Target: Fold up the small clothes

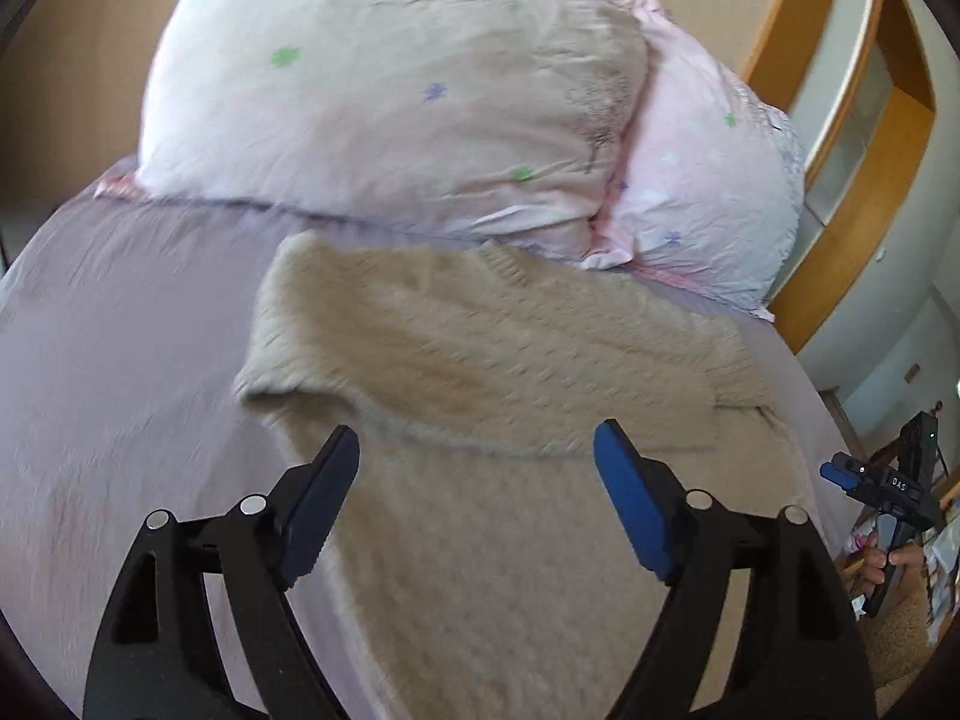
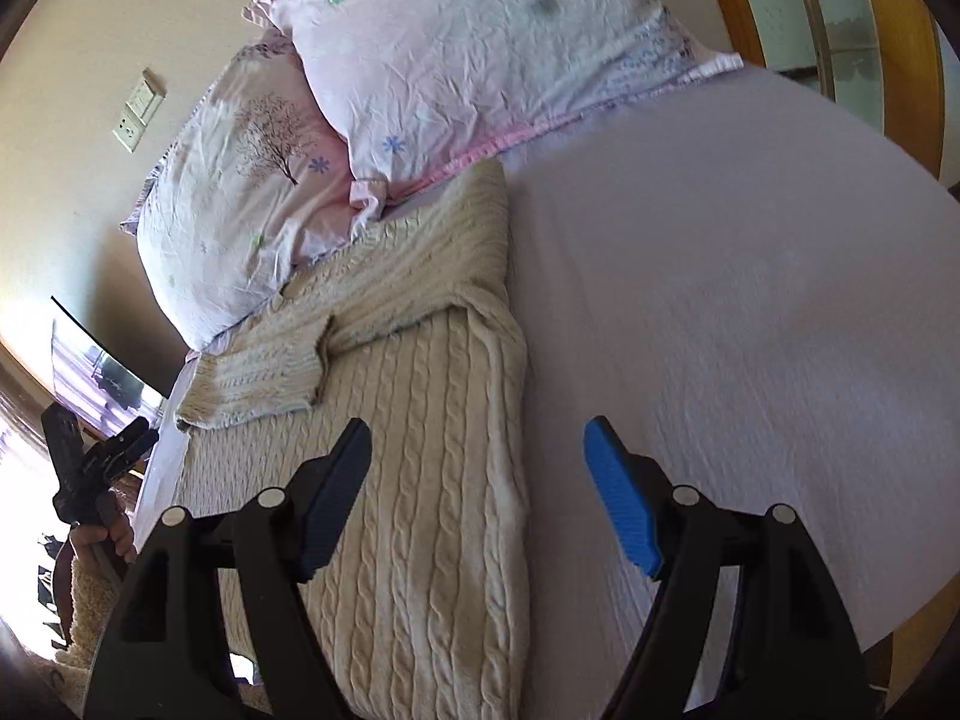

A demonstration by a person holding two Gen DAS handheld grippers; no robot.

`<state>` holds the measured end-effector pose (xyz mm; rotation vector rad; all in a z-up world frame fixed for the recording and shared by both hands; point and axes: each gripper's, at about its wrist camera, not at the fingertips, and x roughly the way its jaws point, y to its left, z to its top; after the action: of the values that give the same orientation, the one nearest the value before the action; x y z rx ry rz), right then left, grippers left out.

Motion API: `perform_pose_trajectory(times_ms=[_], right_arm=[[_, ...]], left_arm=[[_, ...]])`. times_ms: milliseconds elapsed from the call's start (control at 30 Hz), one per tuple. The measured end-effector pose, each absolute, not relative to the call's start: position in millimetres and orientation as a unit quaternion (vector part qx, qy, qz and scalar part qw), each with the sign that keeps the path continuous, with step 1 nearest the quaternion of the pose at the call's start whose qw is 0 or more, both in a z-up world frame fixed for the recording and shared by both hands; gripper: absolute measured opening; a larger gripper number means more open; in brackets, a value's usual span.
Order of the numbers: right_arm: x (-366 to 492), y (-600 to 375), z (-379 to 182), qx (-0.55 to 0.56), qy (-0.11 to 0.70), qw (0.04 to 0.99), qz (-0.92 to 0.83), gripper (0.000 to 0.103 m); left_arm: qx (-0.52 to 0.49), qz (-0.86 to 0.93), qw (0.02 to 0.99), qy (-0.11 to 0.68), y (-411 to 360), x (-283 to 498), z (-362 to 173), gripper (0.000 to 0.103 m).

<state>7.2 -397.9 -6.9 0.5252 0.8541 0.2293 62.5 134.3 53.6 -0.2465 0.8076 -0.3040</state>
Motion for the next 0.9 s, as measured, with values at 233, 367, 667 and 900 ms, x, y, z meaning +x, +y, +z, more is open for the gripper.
perform_pose_trajectory(times_ms=[233, 367, 667, 900], right_arm=[[-16, -388, -32, 0.294, 0.446, 0.824, 0.188, 0.046], [-48, -385, -46, 0.331, 0.448, 0.794, 0.246, 0.027], [-100, -369, -66, 0.316, 0.475, 0.772, 0.280, 0.015], [-96, -360, -61, 0.293, 0.466, 0.777, 0.305, 0.008]], left_arm=[[-0.208, -0.163, 0.864, 0.429, 181, 0, 5, 0.080], [-0.265, -0.253, 0.833, 0.415, 173, -34, -12, 0.054], [-0.304, -0.296, 0.822, 0.380, 165, -95, -33, 0.048], [-0.298, -0.281, 0.809, 0.422, 154, -94, -57, 0.045]])
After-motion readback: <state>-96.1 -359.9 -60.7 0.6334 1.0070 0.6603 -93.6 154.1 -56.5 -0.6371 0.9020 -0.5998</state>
